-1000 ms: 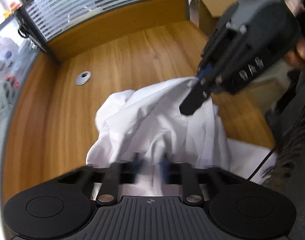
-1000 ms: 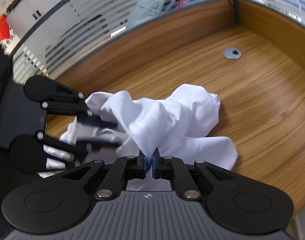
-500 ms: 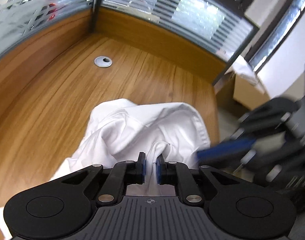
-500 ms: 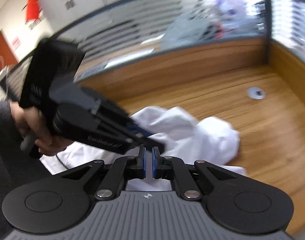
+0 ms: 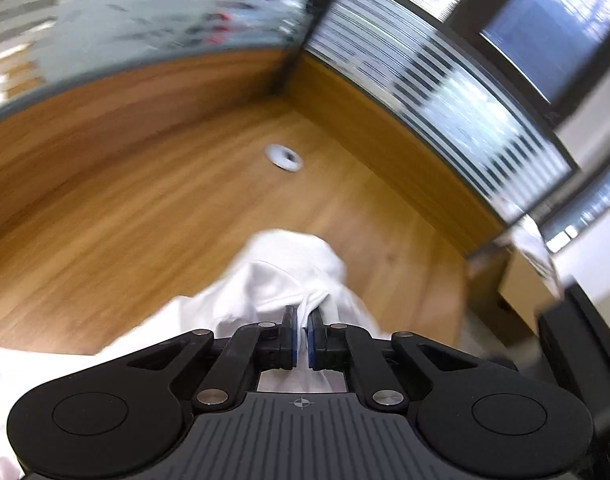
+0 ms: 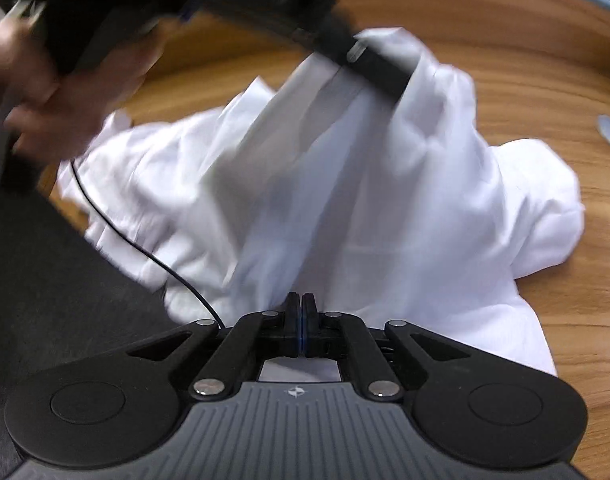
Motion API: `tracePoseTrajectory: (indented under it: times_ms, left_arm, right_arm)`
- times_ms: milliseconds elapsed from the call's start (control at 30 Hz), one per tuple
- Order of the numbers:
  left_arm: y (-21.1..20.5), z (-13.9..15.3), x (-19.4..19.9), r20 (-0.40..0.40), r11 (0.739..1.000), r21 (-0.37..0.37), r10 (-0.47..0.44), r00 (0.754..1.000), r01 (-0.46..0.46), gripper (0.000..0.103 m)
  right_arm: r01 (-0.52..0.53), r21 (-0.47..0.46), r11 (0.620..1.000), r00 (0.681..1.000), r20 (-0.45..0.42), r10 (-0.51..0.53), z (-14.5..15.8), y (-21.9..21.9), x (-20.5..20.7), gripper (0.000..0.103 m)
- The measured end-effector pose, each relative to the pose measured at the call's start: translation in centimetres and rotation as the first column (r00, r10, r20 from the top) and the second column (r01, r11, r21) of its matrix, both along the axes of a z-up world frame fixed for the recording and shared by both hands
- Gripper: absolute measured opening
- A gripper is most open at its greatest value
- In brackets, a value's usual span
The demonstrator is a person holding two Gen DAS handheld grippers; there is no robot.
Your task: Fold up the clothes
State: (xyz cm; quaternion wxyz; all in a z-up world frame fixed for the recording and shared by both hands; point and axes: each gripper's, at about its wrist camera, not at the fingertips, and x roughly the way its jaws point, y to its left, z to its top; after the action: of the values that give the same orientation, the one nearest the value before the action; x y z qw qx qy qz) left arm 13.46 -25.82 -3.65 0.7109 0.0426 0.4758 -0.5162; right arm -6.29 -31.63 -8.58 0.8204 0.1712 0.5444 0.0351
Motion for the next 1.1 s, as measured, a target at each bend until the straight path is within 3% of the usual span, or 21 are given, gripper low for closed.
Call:
tracePoseTrajectory:
  times_ms: [133, 233, 333, 400, 467, 500, 567, 667, 867, 1000, 1100]
  left_arm:
    - [0.6, -1.0, 1.2, -0.025, 0.995, 0.009, 0.096, 0.995, -0.096, 0.006]
    - [0.9, -1.5, 1.3, -0.031, 0.994, 0.009, 0.106, 0.994, -0.106, 0.006]
    - [1.6, -1.0, 1.0, -0.025, 0.993, 0.000, 0.120, 0.992, -0.121, 0.009]
    - [2.2, -0.4, 0.7, -0.023, 0.992, -0.008, 0.124, 0.992, -0.124, 0.017]
    - [2.7, 0.3, -0.3, 0.012, 0.993, -0.002, 0.122, 0.992, -0.122, 0.034]
    - [2.8, 0.6, -0.8, 0.031, 0.993, 0.009, 0.120, 0.992, -0.120, 0.037]
    - [3.3, 1.0, -2.1, 0.076, 0.993, 0.031, 0.116, 0.990, -0.118, 0.046]
    - [3.9, 0.9, -3.8, 0.069, 0.989, 0.053, 0.132, 0.989, -0.136, 0.048]
    - [4.2, -0.1, -7.0, 0.052, 0.973, 0.088, 0.210, 0.976, -0.214, 0.056]
    - [3.8, -0.9, -8.4, 0.031, 0.961, 0.101, 0.256, 0.966, -0.257, 0.060]
    - [3.2, -2.1, -8.7, 0.065, 0.929, 0.176, 0.318, 0.946, -0.325, 0.058]
  right_arm:
    - [-0.052, 0.006, 0.999, 0.997, -0.060, 0.053, -1.1, 0.4, -0.7, 0.003]
    - [-0.023, -0.028, 0.999, 0.997, -0.069, 0.021, -1.4, 0.1, -1.3, 0.003]
    - [0.029, -0.031, 0.999, 0.999, -0.024, -0.030, -0.8, -0.6, -1.9, 0.004]
    - [0.055, -0.050, 0.997, 0.998, 0.010, -0.055, -0.1, -0.7, -2.1, 0.004]
    - [0.082, -0.068, 0.994, 0.996, 0.046, -0.079, 0.4, -1.0, -2.4, 0.004]
    - [0.092, -0.079, 0.993, 0.994, 0.067, -0.087, 0.8, -1.1, -2.5, 0.004]
    - [0.111, -0.101, 0.989, 0.989, 0.110, -0.100, 1.6, -1.3, -2.6, 0.015]
    - [0.112, -0.160, 0.981, 0.985, 0.148, -0.089, 2.8, -1.5, -2.4, 0.031]
    - [0.066, -0.246, 0.967, 0.984, 0.178, -0.022, 3.5, -1.4, -2.6, 0.046]
    - [0.030, -0.267, 0.963, 0.987, 0.158, 0.013, 2.9, -2.1, -2.3, 0.046]
    - [-0.002, -0.274, 0.962, 0.990, 0.134, 0.041, 2.0, -2.6, -1.8, 0.037]
